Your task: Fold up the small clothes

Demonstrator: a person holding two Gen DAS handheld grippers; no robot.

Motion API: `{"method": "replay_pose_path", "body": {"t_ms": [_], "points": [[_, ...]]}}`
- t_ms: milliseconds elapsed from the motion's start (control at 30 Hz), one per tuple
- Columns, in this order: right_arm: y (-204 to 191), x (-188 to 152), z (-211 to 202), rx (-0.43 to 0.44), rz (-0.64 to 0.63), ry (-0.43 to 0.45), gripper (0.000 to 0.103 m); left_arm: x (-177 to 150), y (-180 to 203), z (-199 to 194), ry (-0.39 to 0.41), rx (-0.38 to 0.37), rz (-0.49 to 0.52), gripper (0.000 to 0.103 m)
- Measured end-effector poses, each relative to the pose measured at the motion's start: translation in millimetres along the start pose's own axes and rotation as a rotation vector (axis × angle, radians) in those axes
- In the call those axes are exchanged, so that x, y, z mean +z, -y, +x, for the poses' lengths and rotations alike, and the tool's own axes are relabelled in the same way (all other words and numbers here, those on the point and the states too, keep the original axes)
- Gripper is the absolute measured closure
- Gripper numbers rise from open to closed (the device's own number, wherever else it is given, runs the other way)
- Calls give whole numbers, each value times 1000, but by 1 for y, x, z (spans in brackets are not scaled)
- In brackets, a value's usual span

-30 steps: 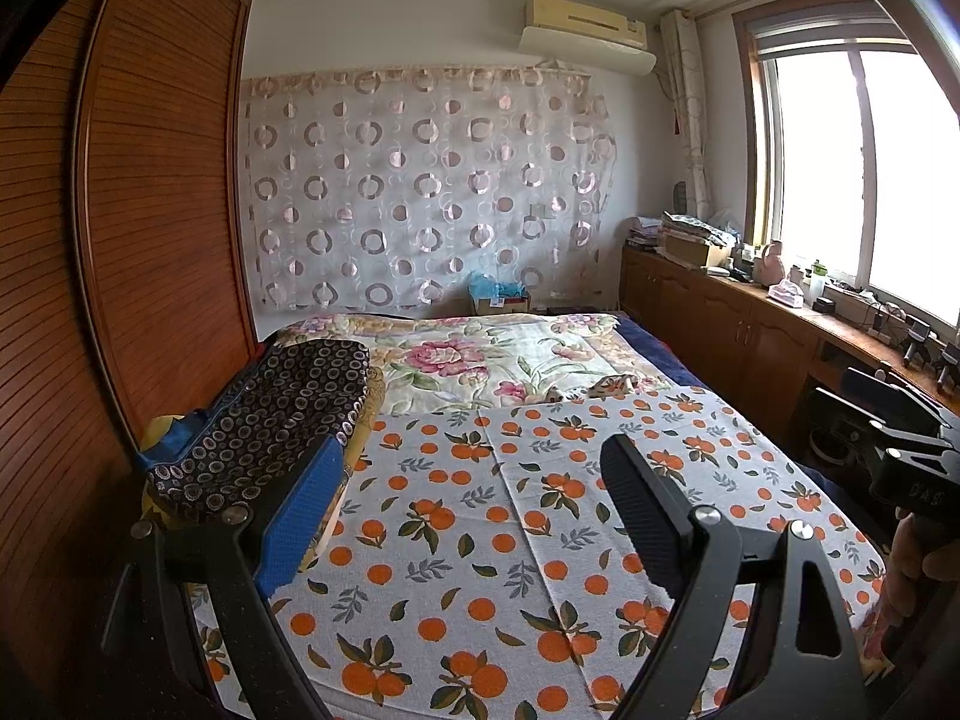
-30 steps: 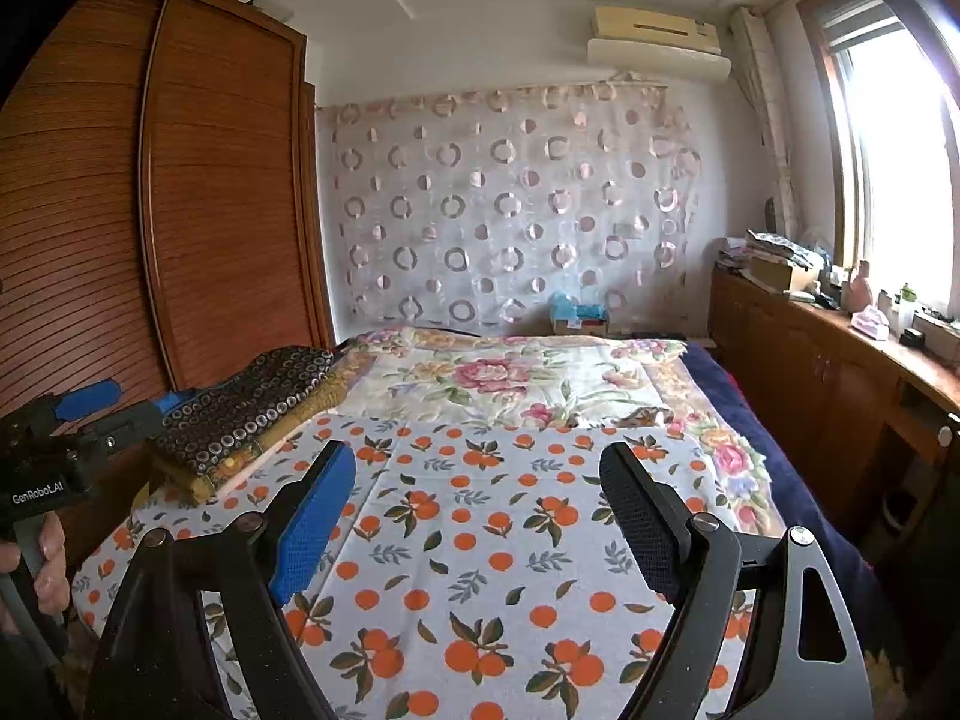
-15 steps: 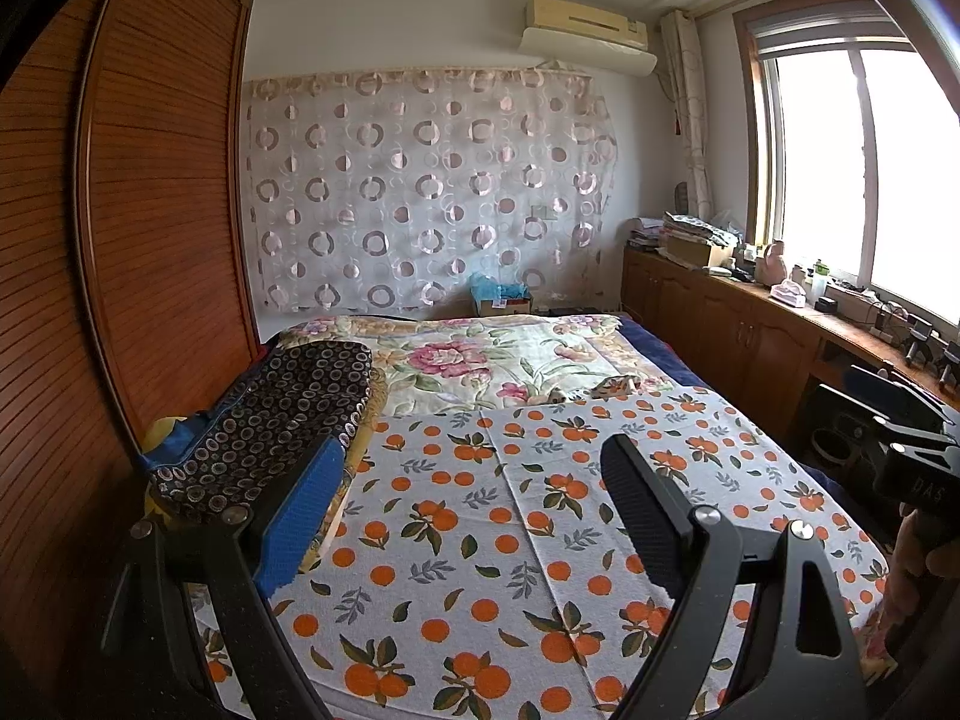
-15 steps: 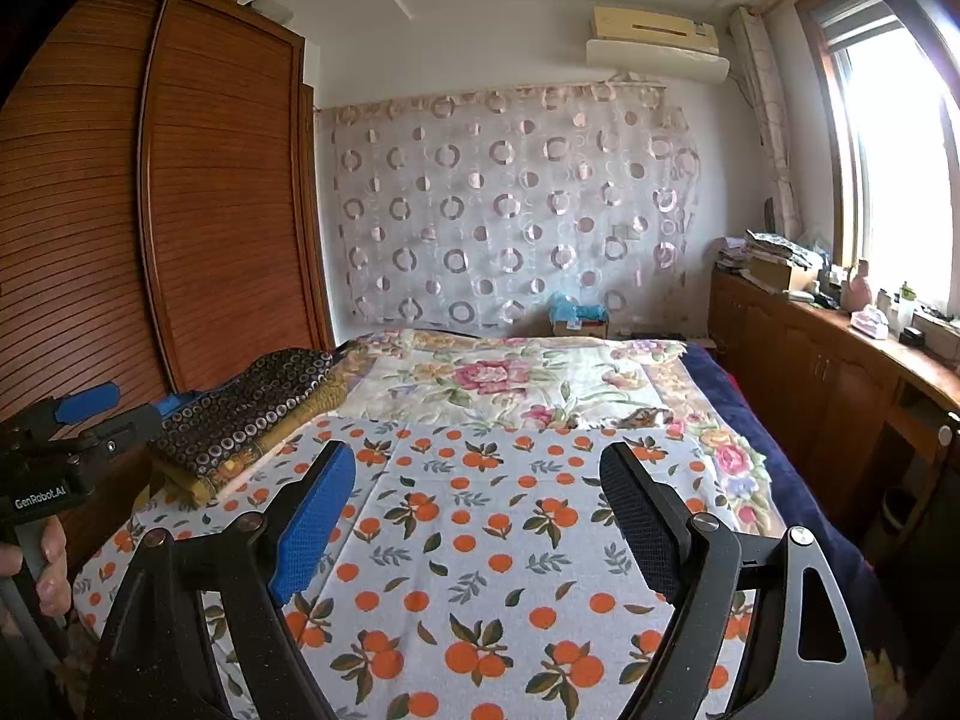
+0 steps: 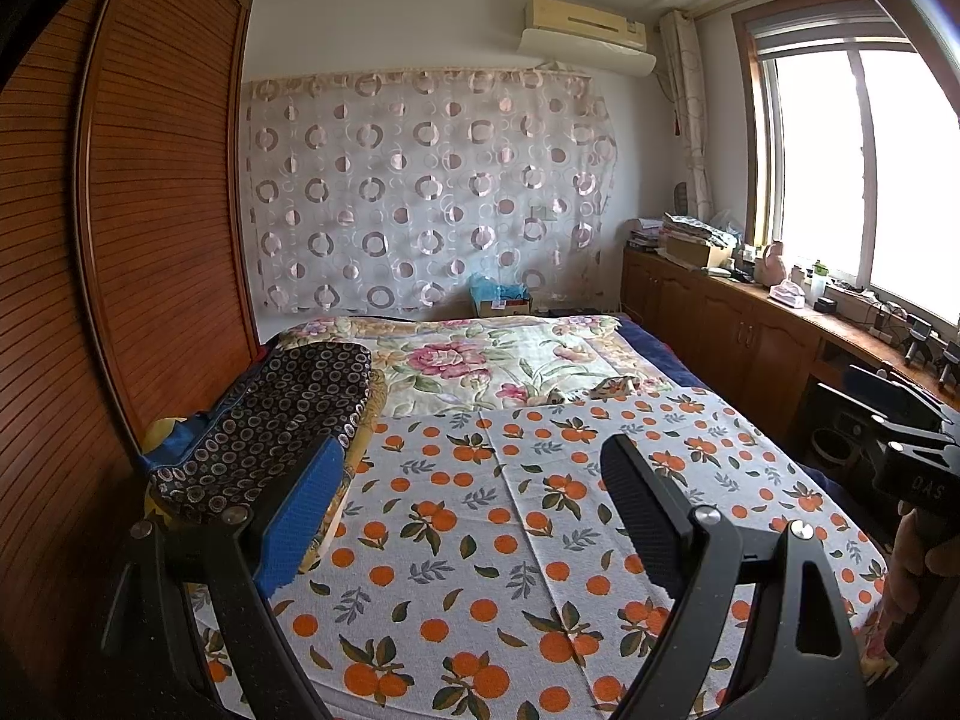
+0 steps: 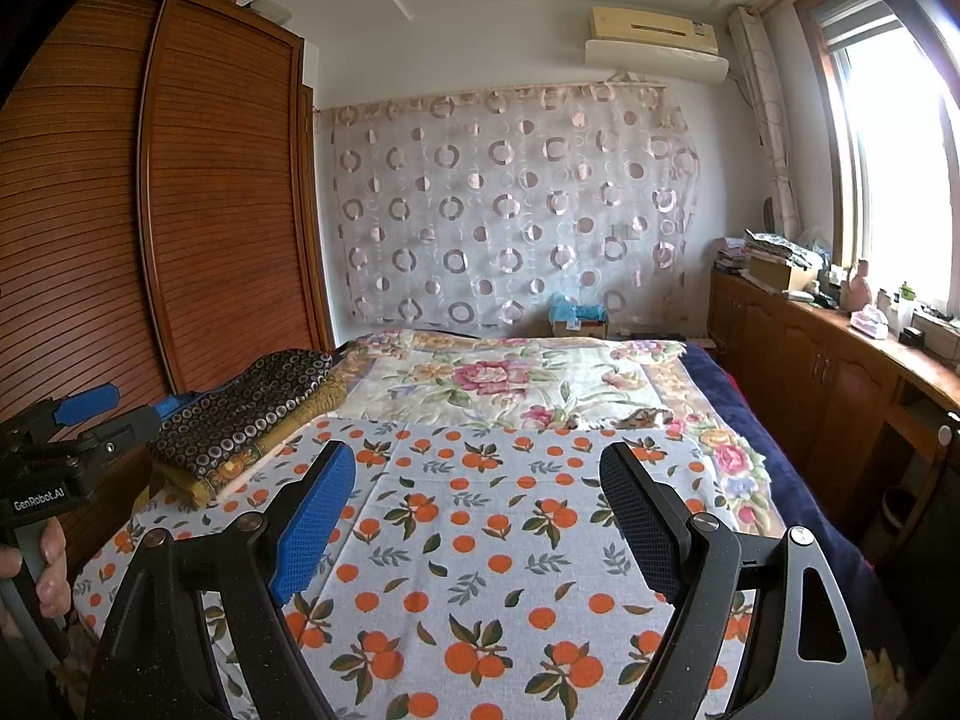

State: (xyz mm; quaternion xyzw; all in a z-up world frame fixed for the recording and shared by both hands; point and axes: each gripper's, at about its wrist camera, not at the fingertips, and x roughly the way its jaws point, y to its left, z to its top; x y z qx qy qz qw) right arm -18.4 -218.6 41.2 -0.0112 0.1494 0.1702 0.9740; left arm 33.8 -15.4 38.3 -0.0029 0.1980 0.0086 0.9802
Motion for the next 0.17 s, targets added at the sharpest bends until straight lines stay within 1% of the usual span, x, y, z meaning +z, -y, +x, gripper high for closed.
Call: {"method": "replay_pose_path", "body": {"t_ms": [167], "points": [[1,1,1,0,-1,1,18,0,-1,0,1,-2,-1,15]]}}
